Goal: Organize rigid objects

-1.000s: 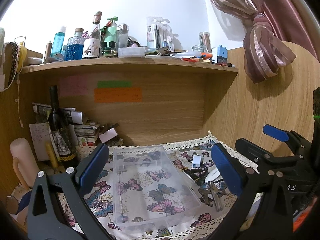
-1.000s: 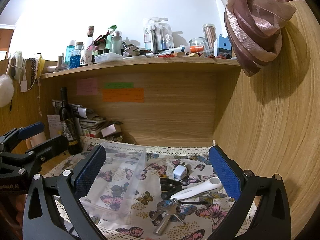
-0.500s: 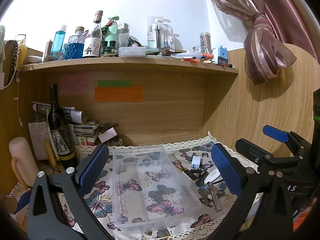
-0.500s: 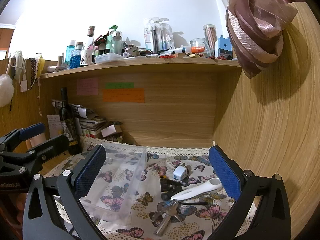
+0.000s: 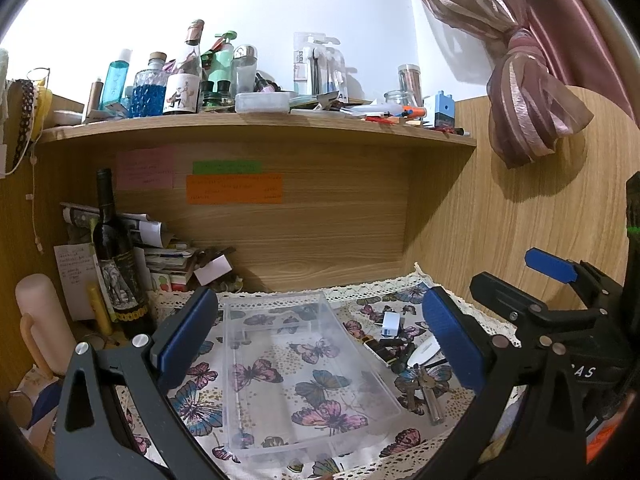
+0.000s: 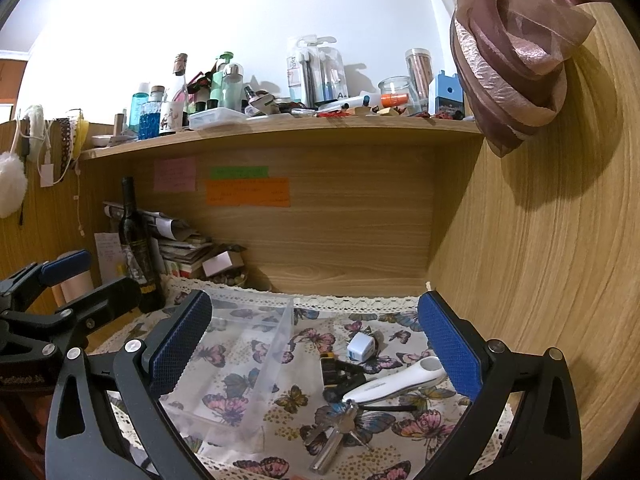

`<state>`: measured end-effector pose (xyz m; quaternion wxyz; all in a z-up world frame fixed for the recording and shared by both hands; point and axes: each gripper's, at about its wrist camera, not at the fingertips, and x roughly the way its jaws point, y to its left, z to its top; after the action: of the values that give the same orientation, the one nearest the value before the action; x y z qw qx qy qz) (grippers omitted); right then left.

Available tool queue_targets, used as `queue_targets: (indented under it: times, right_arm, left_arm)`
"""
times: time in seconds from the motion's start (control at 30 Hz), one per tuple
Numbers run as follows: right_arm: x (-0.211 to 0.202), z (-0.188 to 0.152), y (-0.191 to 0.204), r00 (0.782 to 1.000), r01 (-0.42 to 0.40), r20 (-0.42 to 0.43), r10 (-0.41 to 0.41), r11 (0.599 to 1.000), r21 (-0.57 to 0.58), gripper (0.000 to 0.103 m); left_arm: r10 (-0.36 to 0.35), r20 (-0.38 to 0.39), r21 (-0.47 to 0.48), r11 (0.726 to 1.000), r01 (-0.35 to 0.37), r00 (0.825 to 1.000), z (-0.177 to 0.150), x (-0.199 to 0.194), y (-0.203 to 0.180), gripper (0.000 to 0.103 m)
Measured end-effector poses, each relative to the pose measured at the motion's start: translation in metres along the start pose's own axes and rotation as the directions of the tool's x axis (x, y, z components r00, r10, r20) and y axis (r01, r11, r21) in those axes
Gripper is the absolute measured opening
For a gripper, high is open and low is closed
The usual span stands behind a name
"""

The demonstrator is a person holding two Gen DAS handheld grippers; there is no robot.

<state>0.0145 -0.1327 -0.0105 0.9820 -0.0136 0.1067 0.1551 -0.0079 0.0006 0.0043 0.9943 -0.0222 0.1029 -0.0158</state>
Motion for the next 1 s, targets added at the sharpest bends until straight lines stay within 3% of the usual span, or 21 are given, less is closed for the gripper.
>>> queue_targets:
  times: [0.87,1.0]
  right_arm:
    - [0.011,-0.003,-0.001,0.999,-0.011,-0.033,0.012,1.000,0.019,0.103]
    - [0.023,-0.007,-0.011,0.998,-0.020,-0.066,0.023,0.998,0.055,0.103]
  left_arm:
    - [-0.011,-0.023,0.002,1.000,0.011,1.000,-0.004,0.014,0.005,0.103]
    - [0.025,-0.044,-0.025,0.999,-0.026,0.999,-0.009,0.023,0.018,0.103]
